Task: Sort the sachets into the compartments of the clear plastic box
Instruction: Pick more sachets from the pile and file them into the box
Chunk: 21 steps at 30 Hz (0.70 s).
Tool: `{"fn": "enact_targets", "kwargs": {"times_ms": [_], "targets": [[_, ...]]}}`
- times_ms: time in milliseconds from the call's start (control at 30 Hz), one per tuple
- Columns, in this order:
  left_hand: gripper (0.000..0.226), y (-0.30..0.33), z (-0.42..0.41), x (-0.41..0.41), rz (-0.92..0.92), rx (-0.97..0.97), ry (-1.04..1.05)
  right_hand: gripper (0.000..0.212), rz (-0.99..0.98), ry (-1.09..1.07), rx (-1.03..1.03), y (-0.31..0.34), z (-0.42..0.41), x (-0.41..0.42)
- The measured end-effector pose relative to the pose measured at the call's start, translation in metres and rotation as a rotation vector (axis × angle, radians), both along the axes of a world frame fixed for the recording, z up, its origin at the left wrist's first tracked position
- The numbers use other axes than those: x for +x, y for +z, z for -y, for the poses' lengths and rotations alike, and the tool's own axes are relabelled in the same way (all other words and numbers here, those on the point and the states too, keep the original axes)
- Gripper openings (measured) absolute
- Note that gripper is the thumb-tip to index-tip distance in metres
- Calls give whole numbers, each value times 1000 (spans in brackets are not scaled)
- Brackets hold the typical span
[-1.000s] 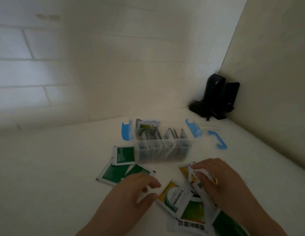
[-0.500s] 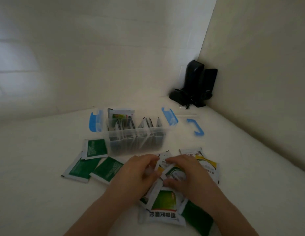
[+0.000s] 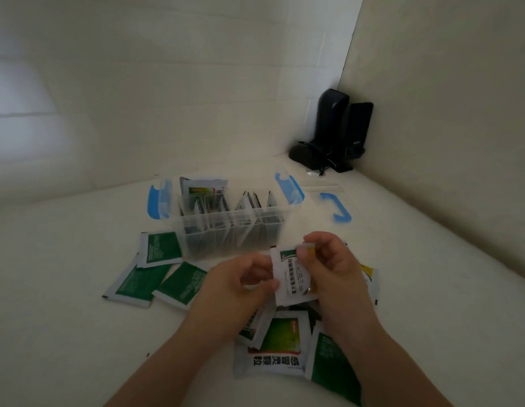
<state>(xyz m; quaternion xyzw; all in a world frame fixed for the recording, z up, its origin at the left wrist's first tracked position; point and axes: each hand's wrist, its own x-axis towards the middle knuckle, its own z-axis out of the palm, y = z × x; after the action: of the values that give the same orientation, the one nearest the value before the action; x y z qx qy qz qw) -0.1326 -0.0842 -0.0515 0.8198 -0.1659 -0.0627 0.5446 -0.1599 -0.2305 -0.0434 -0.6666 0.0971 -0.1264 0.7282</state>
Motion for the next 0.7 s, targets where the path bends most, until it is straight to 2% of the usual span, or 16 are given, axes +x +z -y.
{"fn": "enact_targets", "kwargs": {"times_ms": [67,100,200,267,333,367,433,533,633,700], "targets": [[19,3,-7,2,-29,-95,60,6,-32,-14,-32,2,5,2],[20,4,-11,5,-27,-138,107,7,-47,-21,-114,3,10,3],[23,4,-24,11,24,-172,229,14,-140,47,-595,2,22,0],[25,2,-30,13,71,-149,245,34,-228,133,-845,-2,22,-4],[25,1,-32,14,98,-128,236,46,-214,203,-1060,-5,16,-5],[26,0,-33,14,106,-119,230,44,-175,225,-1146,-6,13,-5],[28,-3,-33,15,110,-83,225,31,-112,222,-1181,-3,9,-6],[27,-6,-34,18,73,-11,236,15,-41,134,-1072,-2,10,-7],[29,-7,-33,18,-23,6,243,29,112,-9,-873,-1,8,-9],[30,-4,-28,14,-125,-60,207,35,211,-30,-834,-3,4,-10]]}}
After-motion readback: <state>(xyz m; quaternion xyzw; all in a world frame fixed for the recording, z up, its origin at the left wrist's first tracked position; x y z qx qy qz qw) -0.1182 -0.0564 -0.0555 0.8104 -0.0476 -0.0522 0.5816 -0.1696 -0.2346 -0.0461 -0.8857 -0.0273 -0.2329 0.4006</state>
